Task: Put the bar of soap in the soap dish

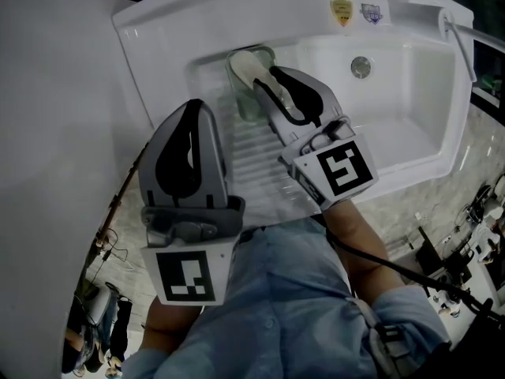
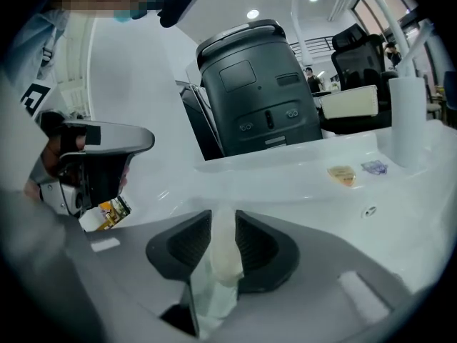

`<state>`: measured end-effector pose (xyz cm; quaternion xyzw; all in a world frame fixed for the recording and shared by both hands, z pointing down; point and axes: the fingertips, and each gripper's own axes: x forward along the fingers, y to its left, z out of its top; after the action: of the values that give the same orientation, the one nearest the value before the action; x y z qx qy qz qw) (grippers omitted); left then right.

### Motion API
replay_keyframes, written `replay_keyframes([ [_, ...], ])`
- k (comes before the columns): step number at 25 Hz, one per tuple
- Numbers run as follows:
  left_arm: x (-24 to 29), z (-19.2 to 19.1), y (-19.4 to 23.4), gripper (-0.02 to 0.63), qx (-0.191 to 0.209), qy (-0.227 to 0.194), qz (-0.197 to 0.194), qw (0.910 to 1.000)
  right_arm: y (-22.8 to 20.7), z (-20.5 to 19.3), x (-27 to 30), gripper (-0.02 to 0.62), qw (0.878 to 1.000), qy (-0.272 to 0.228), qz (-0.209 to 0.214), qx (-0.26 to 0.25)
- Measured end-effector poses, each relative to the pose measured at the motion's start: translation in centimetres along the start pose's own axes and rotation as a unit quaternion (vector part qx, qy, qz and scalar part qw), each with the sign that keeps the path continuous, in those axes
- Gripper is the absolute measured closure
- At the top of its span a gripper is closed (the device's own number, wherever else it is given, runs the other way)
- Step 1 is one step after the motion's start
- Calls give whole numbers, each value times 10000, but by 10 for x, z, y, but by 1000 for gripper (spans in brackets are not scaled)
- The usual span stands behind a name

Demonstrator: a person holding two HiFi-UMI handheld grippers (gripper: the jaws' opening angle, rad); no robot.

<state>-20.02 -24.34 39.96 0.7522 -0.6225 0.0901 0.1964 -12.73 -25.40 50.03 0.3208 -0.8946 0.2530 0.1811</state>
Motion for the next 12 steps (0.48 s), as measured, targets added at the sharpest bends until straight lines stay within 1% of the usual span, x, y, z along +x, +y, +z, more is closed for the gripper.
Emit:
replay_keyframes([
  [4, 3, -1, -2, 601, -32, 13, 2, 10000, -12, -5, -1, 511, 9999, 74, -112, 39],
  [12, 4, 2, -5, 601, 13, 9, 34, 10000, -18, -3, -6, 512, 10000, -3, -62, 54],
])
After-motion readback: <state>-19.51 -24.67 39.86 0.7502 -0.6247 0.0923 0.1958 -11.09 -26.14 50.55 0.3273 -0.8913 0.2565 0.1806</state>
